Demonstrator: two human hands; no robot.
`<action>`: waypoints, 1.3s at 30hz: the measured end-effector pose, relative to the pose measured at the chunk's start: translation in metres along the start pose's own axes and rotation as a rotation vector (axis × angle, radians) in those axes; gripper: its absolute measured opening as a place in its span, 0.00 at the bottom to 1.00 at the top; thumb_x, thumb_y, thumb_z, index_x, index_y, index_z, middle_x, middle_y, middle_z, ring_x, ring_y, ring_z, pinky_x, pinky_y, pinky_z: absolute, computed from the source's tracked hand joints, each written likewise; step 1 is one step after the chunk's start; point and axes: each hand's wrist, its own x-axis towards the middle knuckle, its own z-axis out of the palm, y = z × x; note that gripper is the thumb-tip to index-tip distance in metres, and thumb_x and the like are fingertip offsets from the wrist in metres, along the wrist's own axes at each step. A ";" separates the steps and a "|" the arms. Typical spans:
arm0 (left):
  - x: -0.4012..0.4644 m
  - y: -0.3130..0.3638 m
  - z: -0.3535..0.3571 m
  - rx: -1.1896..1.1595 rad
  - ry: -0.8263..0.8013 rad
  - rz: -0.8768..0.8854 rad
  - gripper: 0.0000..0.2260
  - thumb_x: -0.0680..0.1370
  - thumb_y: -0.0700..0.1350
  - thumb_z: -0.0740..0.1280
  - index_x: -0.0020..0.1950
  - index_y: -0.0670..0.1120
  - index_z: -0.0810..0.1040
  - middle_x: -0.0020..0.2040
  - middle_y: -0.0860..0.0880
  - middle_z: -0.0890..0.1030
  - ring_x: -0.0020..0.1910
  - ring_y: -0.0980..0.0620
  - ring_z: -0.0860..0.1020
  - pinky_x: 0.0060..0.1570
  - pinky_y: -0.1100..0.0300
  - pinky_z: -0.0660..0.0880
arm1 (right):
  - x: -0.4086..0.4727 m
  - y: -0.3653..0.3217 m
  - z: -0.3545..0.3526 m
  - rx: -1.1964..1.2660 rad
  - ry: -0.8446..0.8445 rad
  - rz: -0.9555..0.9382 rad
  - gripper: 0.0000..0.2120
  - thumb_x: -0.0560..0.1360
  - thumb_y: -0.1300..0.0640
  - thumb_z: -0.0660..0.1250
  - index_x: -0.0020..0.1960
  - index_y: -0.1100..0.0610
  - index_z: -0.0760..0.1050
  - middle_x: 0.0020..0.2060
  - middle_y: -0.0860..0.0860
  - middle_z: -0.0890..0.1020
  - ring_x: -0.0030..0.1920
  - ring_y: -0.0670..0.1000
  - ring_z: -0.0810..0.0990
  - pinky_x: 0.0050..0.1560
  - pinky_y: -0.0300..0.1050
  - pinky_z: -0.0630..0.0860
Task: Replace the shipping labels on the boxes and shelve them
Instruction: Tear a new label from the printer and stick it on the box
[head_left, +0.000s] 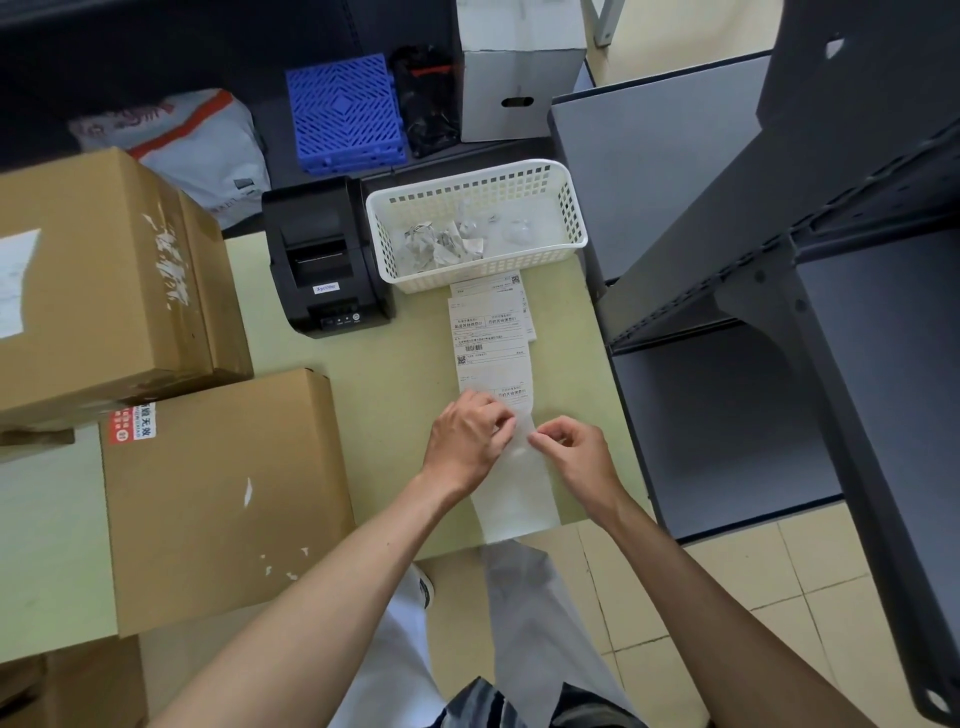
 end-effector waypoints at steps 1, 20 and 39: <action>0.000 0.000 -0.003 -0.011 0.008 -0.013 0.07 0.79 0.47 0.69 0.46 0.46 0.85 0.46 0.51 0.82 0.50 0.50 0.78 0.43 0.59 0.68 | 0.000 0.000 0.000 0.002 0.010 0.010 0.04 0.74 0.59 0.73 0.41 0.58 0.81 0.34 0.47 0.81 0.35 0.43 0.77 0.39 0.34 0.72; 0.028 -0.030 -0.123 0.095 0.218 -0.238 0.09 0.80 0.49 0.66 0.48 0.47 0.84 0.46 0.51 0.80 0.50 0.49 0.75 0.45 0.55 0.68 | 0.001 -0.003 -0.013 -0.219 0.088 0.180 0.06 0.74 0.57 0.71 0.38 0.55 0.81 0.37 0.49 0.83 0.42 0.51 0.81 0.46 0.49 0.77; 0.007 -0.029 -0.167 0.114 0.333 -0.177 0.08 0.80 0.48 0.67 0.45 0.47 0.83 0.42 0.55 0.76 0.45 0.53 0.72 0.41 0.58 0.65 | -0.001 -0.044 -0.009 -0.473 0.143 0.217 0.19 0.75 0.49 0.70 0.61 0.59 0.78 0.55 0.54 0.83 0.55 0.56 0.81 0.51 0.45 0.75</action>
